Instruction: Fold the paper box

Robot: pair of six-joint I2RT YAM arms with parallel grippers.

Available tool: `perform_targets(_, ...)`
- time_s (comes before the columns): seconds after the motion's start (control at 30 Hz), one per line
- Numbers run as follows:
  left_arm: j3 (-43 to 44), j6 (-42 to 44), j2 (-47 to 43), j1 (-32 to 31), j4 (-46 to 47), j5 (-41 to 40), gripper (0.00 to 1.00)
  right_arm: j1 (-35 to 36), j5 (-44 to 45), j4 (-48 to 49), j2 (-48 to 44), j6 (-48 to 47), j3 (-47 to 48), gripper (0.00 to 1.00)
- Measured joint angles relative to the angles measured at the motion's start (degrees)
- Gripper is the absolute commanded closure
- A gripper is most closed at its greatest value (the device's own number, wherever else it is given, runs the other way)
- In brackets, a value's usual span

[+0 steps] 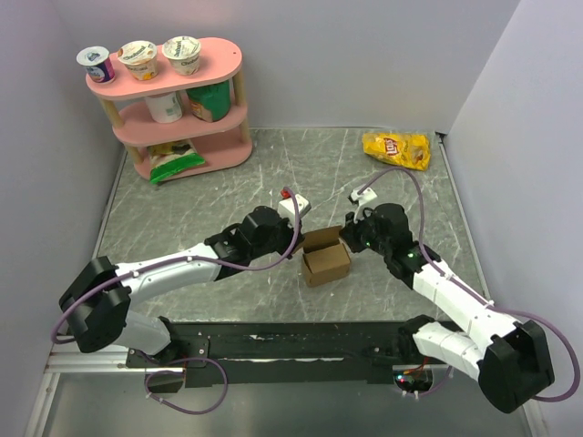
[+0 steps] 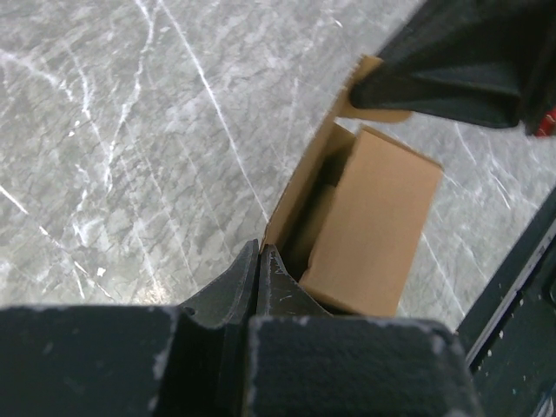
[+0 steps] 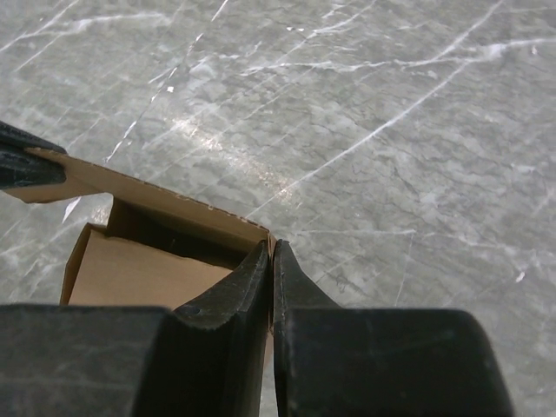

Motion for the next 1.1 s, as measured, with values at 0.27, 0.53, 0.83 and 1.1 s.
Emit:
perform_targets(0.27, 0.52, -3.02, 0.90, -0.74, 0.24, -3.74, 0.99, 3.32, 7.78, 0.33, -2.19, 6.58, -1.57, 0.92)
perform_targets(0.53, 0.61, -6.47, 1.05, -1.60, 0.33, -6.73, 0.99, 5.31, 13.16, 2.75, -2.86, 13.20, -3.39, 0.93)
perform_targets(0.83, 1.09, -9.40, 2.21, -2.36, 0.31, -9.57, 0.99, 7.50, 17.66, 4.96, -5.35, 16.65, -6.71, 0.97)
perform_targets(1.1, 1.09, -11.28, 2.56, -2.73, 0.02, -10.47, 0.99, 9.66, 20.76, 5.51, -8.79, 19.85, -9.53, 1.00)
